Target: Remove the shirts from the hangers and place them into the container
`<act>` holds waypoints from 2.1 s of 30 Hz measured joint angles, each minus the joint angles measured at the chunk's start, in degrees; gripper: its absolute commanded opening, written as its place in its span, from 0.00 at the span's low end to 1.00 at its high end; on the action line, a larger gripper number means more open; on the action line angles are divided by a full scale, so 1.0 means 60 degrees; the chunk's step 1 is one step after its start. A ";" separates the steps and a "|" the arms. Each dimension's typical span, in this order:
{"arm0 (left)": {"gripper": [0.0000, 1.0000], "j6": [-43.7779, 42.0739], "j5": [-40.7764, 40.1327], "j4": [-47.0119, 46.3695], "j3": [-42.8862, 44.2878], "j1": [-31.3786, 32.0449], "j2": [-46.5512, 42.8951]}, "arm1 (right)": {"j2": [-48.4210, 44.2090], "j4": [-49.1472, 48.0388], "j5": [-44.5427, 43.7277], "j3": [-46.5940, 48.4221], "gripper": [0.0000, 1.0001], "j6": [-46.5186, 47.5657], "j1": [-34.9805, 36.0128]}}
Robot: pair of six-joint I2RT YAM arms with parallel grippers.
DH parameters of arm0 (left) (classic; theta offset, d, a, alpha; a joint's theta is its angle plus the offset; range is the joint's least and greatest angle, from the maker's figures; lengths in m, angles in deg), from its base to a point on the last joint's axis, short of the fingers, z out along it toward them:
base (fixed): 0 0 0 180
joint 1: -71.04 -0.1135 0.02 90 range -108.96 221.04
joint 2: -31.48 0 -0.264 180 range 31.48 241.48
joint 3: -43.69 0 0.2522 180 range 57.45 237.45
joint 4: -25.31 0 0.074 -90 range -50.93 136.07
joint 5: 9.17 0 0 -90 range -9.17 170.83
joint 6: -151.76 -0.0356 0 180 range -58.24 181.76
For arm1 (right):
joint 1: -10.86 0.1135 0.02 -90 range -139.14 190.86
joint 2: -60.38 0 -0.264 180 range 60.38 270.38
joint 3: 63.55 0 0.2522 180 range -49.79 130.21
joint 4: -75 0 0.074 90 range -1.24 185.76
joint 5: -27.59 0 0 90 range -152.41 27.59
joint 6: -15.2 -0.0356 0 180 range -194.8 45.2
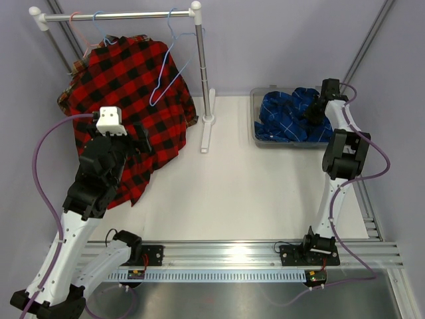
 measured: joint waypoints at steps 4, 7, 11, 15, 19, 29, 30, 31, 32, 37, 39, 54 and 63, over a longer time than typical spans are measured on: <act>0.99 0.0000 0.0000 0.0000 0.0000 0.0000 0.0000 | -0.0707 -0.0120 -0.0033 -0.0659 0.52 0.0051 0.0000; 0.99 0.0000 0.0000 -0.0004 0.0000 0.0000 -0.0004 | -0.1789 0.0007 -0.0117 -0.0994 0.67 0.0200 0.0018; 0.99 -0.0004 0.0000 -0.0004 0.0000 0.0000 -0.0007 | -0.3646 -0.0131 -0.0266 -0.1100 0.84 0.0492 0.0142; 0.99 -0.0007 -0.0004 0.0000 0.0000 0.0000 -0.0058 | -0.5694 -0.0583 -0.0273 -0.1574 0.94 0.0714 0.0386; 0.99 -0.0033 0.0015 -0.0004 0.0000 -0.0076 -0.0084 | -0.7748 -0.0984 -0.0211 -0.2932 0.99 0.0867 0.0627; 0.99 0.0299 0.0004 0.0951 0.2371 -0.1071 0.1949 | -1.3424 -0.2248 0.1373 -0.8695 1.00 0.0583 0.0805; 0.99 0.0328 -0.0004 0.0998 0.2838 -0.1195 0.2284 | -1.3828 -0.2320 0.1537 -0.8987 0.99 0.0543 0.0812; 0.99 0.0335 -0.0033 0.1111 0.3337 -0.1341 0.2623 | -1.4174 -0.2368 0.1650 -0.9202 0.99 0.0495 0.0812; 0.99 0.0331 -0.0069 0.1111 0.3872 -0.1479 0.2965 | -1.4426 -0.2386 0.1759 -0.9326 0.99 0.0466 0.0816; 0.99 0.0299 0.0040 0.1078 0.5829 -0.2747 0.4109 | -1.5136 -0.2973 0.1876 -0.9712 0.99 0.0262 0.1683; 0.99 0.0364 0.0288 0.1133 0.6222 -0.3566 0.4437 | -1.5209 -0.3129 0.1923 -0.9894 0.99 0.0226 0.2044; 0.99 0.1381 0.2798 0.1049 0.6415 -0.6513 0.6932 | -1.5384 -0.3009 0.1993 -1.0433 0.99 0.0237 0.3472; 0.98 0.1373 0.4783 0.0667 0.6029 -0.6761 0.7191 | -1.5322 -0.2998 0.1993 -1.0433 1.00 0.0361 0.3821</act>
